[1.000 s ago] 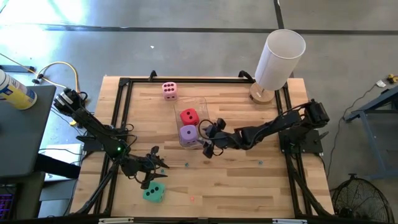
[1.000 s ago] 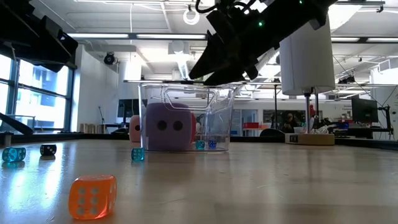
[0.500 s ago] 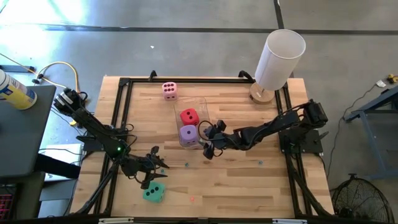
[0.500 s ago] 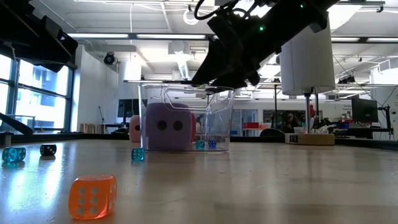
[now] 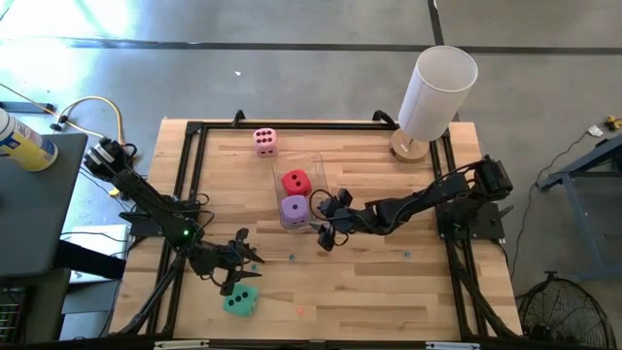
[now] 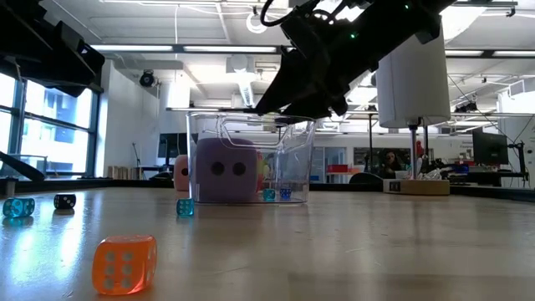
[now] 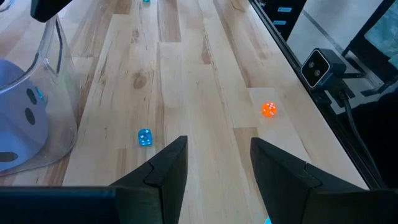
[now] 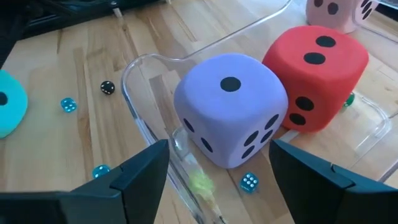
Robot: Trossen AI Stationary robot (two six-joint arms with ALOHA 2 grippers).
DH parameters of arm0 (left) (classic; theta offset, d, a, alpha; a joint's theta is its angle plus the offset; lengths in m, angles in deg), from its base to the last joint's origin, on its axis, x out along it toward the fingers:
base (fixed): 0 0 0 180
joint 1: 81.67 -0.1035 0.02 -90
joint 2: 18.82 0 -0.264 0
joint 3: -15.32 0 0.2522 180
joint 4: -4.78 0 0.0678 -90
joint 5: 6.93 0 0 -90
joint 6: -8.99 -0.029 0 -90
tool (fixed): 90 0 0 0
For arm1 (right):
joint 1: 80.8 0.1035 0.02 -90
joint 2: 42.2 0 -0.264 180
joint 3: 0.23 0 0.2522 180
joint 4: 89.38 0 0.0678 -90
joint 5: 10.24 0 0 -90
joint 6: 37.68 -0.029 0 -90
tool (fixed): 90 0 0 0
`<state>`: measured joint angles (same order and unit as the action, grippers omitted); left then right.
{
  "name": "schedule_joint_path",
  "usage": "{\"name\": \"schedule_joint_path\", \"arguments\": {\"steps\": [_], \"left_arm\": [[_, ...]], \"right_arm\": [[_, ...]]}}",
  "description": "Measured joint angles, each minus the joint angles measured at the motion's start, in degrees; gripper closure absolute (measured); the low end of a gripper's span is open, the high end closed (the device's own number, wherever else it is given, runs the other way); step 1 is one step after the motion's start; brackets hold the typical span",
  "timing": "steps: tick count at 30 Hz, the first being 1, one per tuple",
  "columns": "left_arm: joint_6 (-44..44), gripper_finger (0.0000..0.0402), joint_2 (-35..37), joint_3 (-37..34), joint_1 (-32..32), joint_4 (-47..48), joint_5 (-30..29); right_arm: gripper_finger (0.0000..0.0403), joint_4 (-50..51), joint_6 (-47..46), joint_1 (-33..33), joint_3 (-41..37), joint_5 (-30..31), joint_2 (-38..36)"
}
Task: Pick & Place Dice
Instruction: Put the small light green die into the transparent bin, then put the large light blue die into the transparent bin
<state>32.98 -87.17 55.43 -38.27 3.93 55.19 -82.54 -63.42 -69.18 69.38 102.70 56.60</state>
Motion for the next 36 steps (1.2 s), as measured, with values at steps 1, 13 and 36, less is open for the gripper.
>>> {"name": "schedule_joint_path", "arguments": {"steps": [1,13,36], "left_arm": [[0.0,0.0234,0.0,0.0,0.0,0.0,0.0],[0.0,0.0234,0.0,0.0,0.0,0.0,0.0],[0.1,0.0234,0.0,0.0,0.0,0.6,2.6]], "right_arm": [[0.0132,0.0,0.0,0.0,0.0,-0.4,0.0],[0.0133,-3.4,3.5,1.1,0.0,-2.7,0.0],[0.0133,-17.7,16.5,12.1,0.0,-1.9,0.0]]}}
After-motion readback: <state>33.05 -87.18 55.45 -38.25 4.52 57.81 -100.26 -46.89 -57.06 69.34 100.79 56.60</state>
